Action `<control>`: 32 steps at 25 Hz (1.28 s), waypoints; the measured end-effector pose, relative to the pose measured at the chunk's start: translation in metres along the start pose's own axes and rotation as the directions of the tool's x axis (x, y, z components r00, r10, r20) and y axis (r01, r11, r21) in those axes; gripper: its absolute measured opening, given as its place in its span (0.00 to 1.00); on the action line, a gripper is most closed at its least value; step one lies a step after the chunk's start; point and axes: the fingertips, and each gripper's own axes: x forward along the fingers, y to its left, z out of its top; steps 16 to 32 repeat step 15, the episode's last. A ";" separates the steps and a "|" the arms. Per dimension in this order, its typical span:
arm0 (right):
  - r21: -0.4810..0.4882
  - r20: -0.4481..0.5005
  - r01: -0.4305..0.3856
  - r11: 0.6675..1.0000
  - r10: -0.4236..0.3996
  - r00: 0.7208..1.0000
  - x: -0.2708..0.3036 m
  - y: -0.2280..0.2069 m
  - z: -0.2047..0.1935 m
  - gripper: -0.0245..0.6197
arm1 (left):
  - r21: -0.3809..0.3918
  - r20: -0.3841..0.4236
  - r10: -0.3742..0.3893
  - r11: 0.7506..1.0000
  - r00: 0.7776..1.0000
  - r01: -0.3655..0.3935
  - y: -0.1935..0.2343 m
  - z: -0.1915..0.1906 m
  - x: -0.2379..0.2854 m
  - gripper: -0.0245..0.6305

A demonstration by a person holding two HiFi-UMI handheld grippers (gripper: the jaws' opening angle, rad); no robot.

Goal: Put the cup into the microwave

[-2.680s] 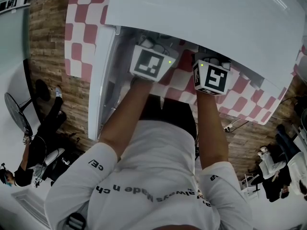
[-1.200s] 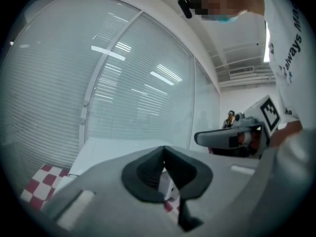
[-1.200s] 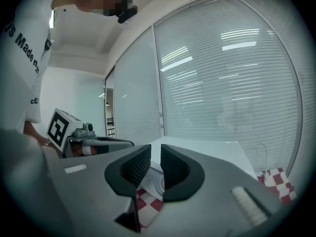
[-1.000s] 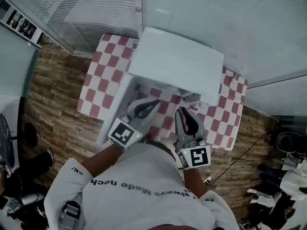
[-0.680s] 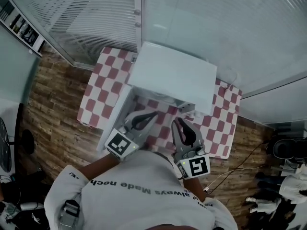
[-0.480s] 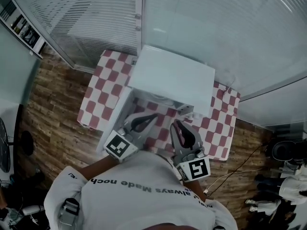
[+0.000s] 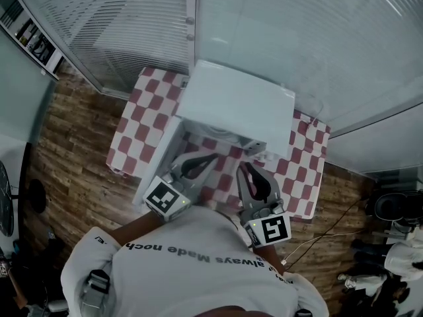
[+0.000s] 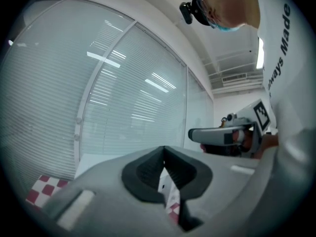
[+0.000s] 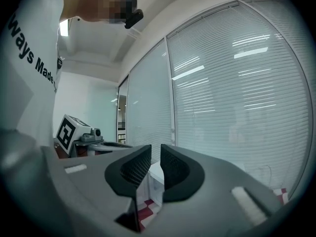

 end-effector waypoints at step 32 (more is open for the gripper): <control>0.027 0.011 -0.001 1.000 0.000 1.000 -0.003 0.002 -0.001 0.13 | 0.003 -0.018 -0.003 1.000 1.000 0.003 -0.003 -0.011 -0.002 0.04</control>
